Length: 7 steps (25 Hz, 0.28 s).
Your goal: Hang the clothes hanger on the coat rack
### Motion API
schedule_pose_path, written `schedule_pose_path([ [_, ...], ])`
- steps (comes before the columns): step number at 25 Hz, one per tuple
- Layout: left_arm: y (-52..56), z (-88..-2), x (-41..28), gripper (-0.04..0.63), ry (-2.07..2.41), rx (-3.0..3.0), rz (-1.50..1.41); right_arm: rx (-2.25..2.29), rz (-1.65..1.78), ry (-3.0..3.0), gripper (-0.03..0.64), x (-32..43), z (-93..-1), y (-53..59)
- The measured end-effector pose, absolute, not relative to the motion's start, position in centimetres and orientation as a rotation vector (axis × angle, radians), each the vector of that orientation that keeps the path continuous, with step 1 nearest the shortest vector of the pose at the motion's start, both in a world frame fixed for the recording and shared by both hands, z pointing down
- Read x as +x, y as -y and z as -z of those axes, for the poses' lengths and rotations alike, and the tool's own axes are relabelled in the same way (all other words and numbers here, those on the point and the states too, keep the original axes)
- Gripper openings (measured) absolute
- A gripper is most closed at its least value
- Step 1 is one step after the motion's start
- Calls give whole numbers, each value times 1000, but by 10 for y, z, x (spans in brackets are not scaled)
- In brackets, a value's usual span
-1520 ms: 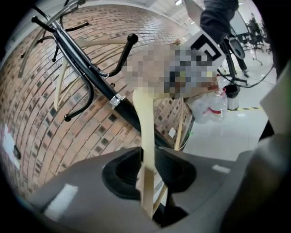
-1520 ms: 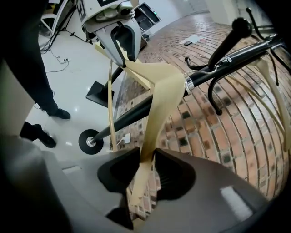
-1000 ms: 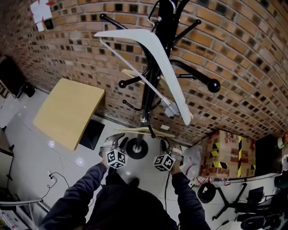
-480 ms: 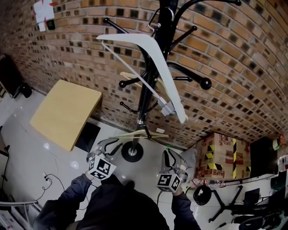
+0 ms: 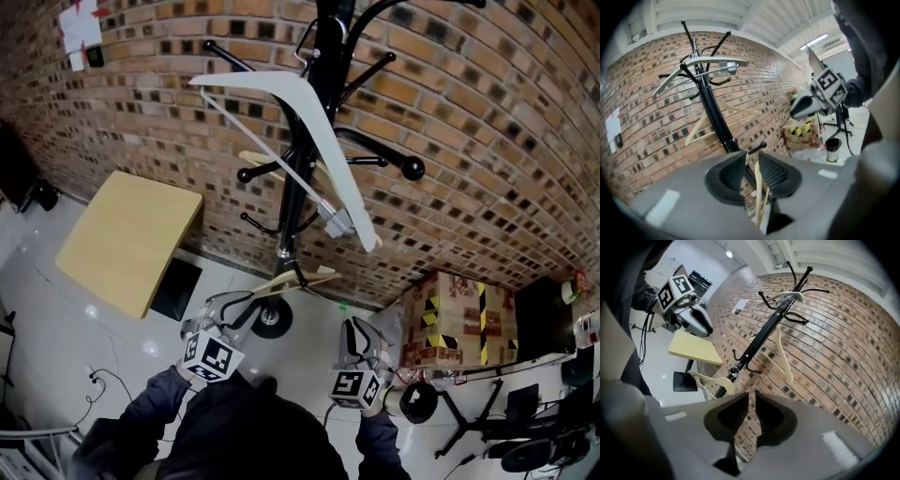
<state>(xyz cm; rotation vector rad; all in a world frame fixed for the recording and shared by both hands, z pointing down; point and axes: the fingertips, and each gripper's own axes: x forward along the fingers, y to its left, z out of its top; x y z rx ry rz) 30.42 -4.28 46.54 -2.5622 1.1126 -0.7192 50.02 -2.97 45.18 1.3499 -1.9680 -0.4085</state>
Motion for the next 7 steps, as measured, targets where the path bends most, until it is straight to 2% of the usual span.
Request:
schedule_pose_path([
  [7, 34, -452, 317, 92, -1092, -2575, 680, 1401, 383, 2046, 52, 496, -428, 12],
])
